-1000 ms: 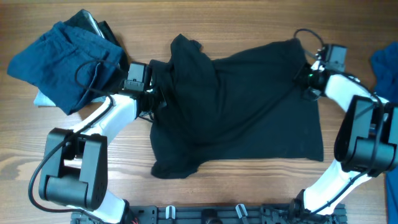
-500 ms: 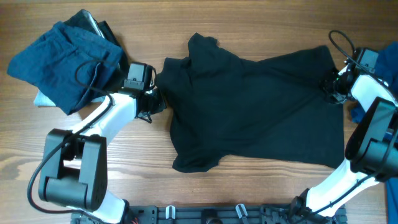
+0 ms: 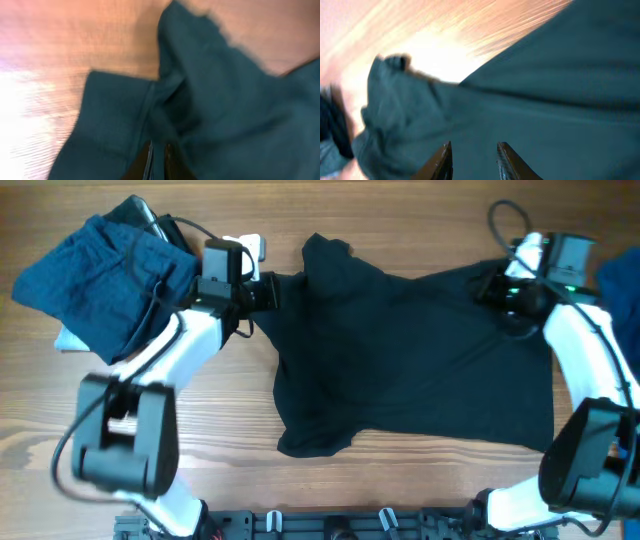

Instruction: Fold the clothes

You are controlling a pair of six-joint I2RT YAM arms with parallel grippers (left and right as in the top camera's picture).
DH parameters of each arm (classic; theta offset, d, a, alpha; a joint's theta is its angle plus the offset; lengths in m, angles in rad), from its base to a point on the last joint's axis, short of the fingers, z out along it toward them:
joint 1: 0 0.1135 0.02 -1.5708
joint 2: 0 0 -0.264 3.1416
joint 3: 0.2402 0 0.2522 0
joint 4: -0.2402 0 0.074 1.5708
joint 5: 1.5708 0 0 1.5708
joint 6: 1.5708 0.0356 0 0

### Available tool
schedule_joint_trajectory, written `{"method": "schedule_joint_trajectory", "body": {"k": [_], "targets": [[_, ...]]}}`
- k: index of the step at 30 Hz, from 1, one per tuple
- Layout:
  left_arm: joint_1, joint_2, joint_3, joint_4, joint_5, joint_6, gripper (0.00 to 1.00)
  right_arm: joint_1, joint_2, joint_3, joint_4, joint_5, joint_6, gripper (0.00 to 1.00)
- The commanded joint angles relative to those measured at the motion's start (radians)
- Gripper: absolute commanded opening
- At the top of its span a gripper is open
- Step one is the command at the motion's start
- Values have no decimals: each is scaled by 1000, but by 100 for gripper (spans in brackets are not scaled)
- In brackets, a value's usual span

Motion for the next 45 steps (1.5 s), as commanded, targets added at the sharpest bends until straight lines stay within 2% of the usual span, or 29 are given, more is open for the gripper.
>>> {"method": "schedule_joint_trajectory", "body": {"k": [1, 4, 10, 12, 16, 20, 21, 23, 26, 28, 34, 39, 41, 44, 45], "targets": [[5, 157, 72, -26, 55, 61, 7, 45, 17, -3, -4, 102, 51, 30], [11, 206, 87, -51, -1, 56, 4, 47, 17, -3, -10, 107, 51, 30], [51, 210, 87, -302, -372, -45, 4, 47, 17, -3, -23, 253, 83, 34], [76, 210, 87, -371, -414, -83, 4, 47, 17, -4, -11, 298, 108, 34], [105, 210, 87, -390, -366, -74, 4, 47, 63, -8, 89, 319, 108, 34], [95, 210, 87, -435, -365, -100, 4, 46, 202, -8, 247, 319, 108, 34], [95, 210, 87, -443, -362, -101, 4, 46, 226, -8, 274, 318, 109, 31], [95, 210, 87, -452, -358, -100, 4, 46, 299, -8, 364, 307, 111, 15], [95, 209, 87, -447, -358, -97, 4, 46, 368, -8, 450, 308, 139, 6], [95, 209, 87, -446, -357, -97, 4, 45, 409, -8, 481, 336, 164, 4], [97, 209, 87, -452, -358, -97, 4, -39, 465, -8, 424, 573, 228, 4], [96, 209, 87, -445, -358, -101, 4, -153, 465, 25, 365, 476, 231, 4], [96, 209, 87, -438, -357, -101, 4, -176, 465, 47, 363, 369, 171, 4], [96, 208, 92, -417, -346, -101, 4, -179, 451, 74, 361, 216, 53, 20], [96, 208, 98, -415, -338, -100, 5, -178, 436, 78, 361, 177, 38, 29]]}}
